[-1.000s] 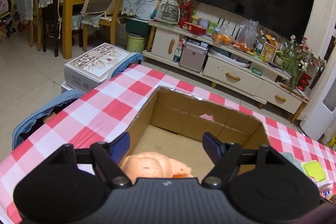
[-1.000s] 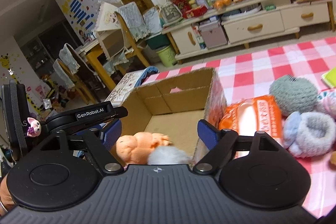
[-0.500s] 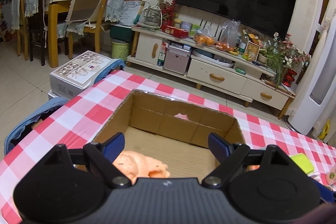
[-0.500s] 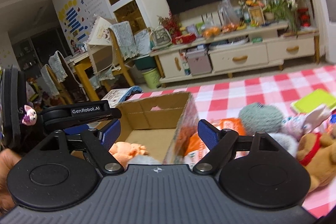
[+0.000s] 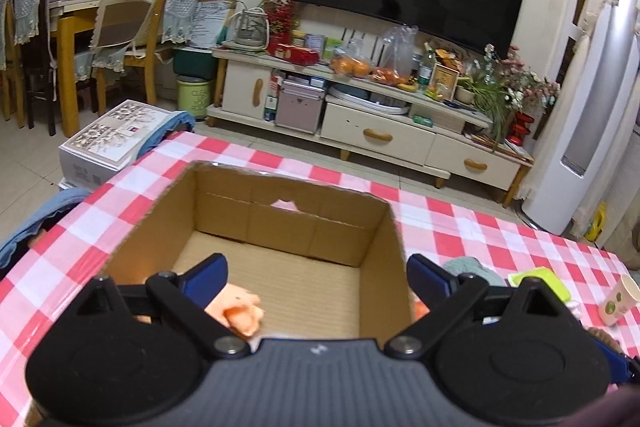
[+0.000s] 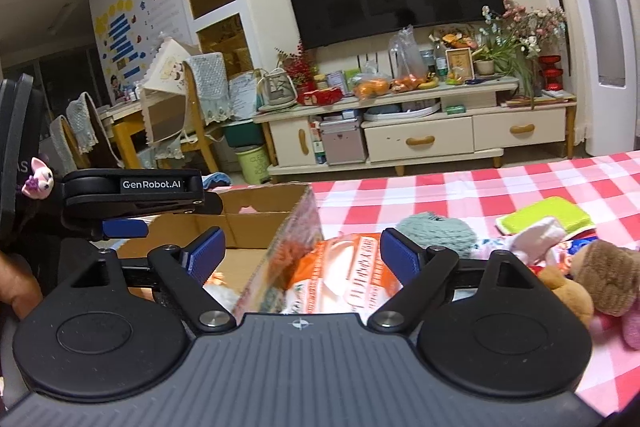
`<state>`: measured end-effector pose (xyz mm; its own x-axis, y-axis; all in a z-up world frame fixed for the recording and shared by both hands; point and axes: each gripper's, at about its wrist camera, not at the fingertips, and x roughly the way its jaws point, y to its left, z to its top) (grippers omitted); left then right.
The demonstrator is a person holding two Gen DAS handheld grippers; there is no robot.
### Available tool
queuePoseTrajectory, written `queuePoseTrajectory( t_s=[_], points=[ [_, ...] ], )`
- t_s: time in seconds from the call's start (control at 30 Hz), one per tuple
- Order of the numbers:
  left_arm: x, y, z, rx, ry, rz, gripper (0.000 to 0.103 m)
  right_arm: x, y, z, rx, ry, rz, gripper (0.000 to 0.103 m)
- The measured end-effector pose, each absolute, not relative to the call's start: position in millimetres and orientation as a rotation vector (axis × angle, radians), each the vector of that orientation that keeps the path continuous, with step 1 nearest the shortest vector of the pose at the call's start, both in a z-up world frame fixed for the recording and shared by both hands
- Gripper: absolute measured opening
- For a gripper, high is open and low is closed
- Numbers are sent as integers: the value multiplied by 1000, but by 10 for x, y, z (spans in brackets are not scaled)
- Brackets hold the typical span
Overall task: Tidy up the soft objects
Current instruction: 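Withdraw both grippers from the box back toward the toy pile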
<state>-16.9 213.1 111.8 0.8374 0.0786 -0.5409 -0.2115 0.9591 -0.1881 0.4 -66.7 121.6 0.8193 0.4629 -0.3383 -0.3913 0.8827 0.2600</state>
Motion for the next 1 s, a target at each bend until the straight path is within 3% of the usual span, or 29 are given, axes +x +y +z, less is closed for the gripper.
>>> queuePoseTrajectory(
  t_s=[1.0],
  points=[
    [-222,1233,1052,-144,562,9,96,-260,-1300,1064,200,354,227,103]
  ],
)
